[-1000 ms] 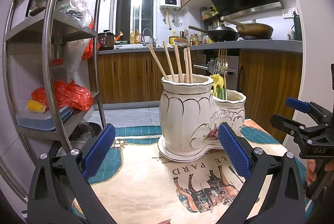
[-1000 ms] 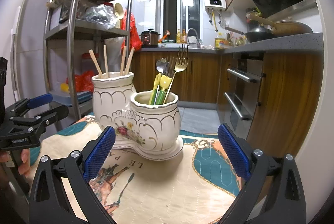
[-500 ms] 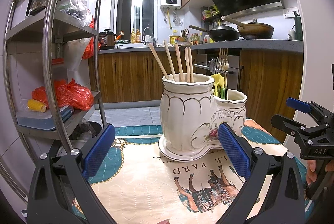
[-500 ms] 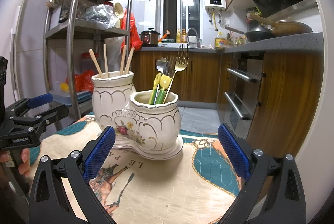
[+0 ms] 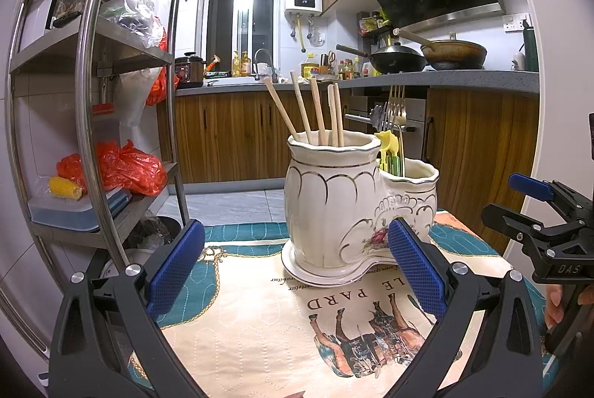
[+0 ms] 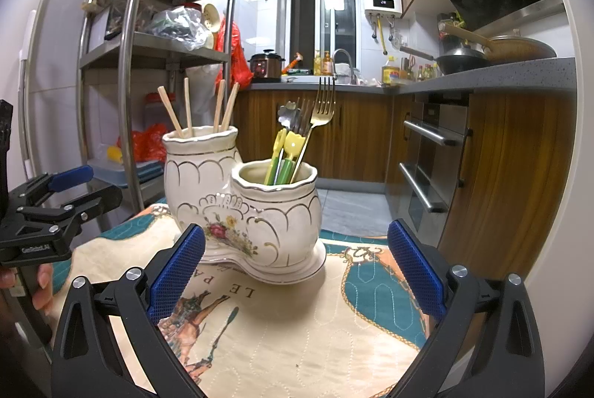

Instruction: Organize utensils

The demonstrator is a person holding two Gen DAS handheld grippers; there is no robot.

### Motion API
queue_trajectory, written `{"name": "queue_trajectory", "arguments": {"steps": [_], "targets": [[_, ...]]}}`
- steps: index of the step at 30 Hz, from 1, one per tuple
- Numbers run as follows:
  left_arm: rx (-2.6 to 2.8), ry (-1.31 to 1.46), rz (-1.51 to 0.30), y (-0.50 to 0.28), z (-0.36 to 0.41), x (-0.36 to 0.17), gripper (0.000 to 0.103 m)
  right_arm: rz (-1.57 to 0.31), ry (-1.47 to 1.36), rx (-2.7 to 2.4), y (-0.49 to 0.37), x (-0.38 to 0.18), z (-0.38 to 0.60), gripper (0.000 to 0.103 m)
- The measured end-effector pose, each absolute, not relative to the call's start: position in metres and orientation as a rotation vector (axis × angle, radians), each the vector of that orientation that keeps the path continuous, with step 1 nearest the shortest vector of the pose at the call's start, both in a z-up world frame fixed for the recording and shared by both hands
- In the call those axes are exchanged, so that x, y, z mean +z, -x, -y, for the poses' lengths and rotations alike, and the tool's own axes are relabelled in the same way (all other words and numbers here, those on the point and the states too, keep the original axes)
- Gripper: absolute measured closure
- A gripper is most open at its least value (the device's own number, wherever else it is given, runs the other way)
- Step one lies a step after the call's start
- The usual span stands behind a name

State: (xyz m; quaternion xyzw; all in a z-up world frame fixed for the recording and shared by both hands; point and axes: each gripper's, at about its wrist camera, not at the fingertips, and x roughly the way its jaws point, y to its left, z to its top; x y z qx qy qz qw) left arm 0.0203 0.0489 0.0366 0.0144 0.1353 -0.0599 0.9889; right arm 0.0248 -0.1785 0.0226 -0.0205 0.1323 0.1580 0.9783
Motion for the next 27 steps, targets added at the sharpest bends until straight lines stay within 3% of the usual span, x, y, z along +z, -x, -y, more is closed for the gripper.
{"name": "queue_trajectory", "arguments": {"steps": [27], "targets": [[-0.119,-0.035,-0.275,-0.0206,-0.0482,0.0369,0.006,-0.269,0.042,0.318,-0.0252,0.0234,0.1786,0.005]]}}
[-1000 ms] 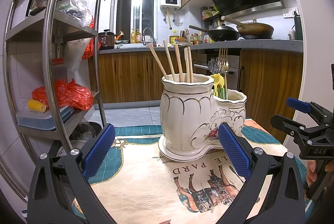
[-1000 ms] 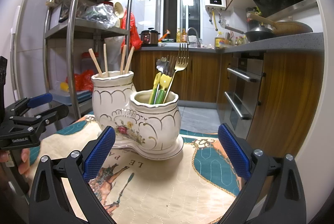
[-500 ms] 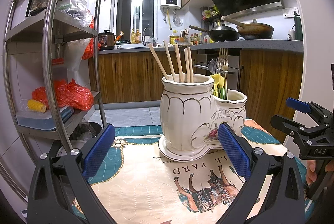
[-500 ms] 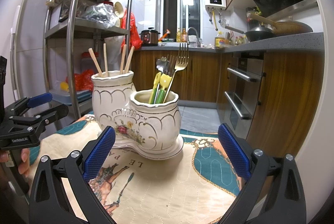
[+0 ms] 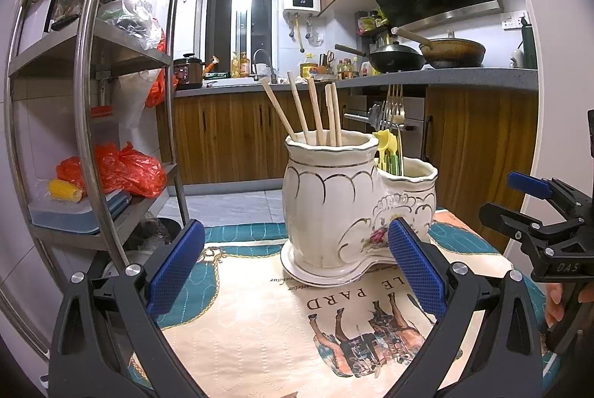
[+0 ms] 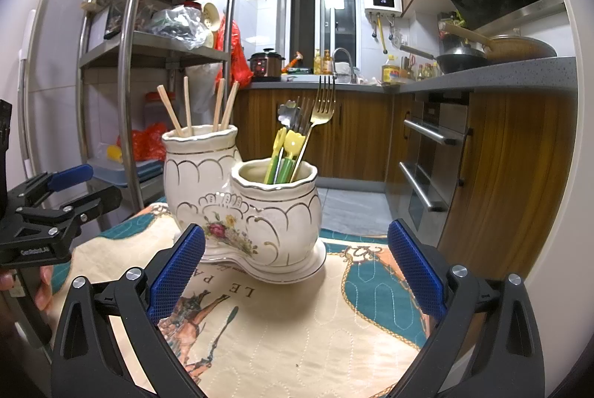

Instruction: Organize utensils

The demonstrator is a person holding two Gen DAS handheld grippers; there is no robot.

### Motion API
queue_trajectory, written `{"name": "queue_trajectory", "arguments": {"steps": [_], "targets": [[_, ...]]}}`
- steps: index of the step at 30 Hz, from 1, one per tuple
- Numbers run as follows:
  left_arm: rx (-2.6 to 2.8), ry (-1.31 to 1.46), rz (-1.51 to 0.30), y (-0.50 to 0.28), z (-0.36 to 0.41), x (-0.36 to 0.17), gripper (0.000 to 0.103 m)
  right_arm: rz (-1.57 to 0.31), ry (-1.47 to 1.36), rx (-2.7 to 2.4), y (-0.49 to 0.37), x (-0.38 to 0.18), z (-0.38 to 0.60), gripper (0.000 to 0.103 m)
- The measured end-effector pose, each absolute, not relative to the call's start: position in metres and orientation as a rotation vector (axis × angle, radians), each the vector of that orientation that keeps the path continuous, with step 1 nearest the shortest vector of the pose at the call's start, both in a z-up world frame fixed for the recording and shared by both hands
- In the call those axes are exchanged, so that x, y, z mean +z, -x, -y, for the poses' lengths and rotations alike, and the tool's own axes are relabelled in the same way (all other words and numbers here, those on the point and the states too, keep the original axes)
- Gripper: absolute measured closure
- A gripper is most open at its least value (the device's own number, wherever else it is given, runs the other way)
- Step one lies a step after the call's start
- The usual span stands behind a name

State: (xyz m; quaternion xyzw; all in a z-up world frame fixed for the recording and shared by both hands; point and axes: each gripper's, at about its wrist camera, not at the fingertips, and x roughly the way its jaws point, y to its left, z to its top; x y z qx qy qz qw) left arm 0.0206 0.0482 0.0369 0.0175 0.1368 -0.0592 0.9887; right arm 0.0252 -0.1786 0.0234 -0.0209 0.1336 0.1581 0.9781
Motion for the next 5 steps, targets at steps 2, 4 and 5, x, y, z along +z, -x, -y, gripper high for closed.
{"name": "queue_trajectory", "arguments": {"steps": [2,4,5], "targets": [[-0.116,-0.035,-0.282,-0.0220,-0.0489,0.0367,0.006,-0.269,0.042,0.318,-0.0249,0.0236,0.1788,0.005],[-0.112,-0.034,-0.287,-0.0228,-0.0490,0.0364,0.006,-0.269,0.042,0.318,-0.0253,0.0235,0.1785,0.005],[-0.112,-0.033,-0.290,-0.0234,-0.0495,0.0363,0.006,-0.269,0.042,0.318,-0.0251,0.0237,0.1788,0.005]]}}
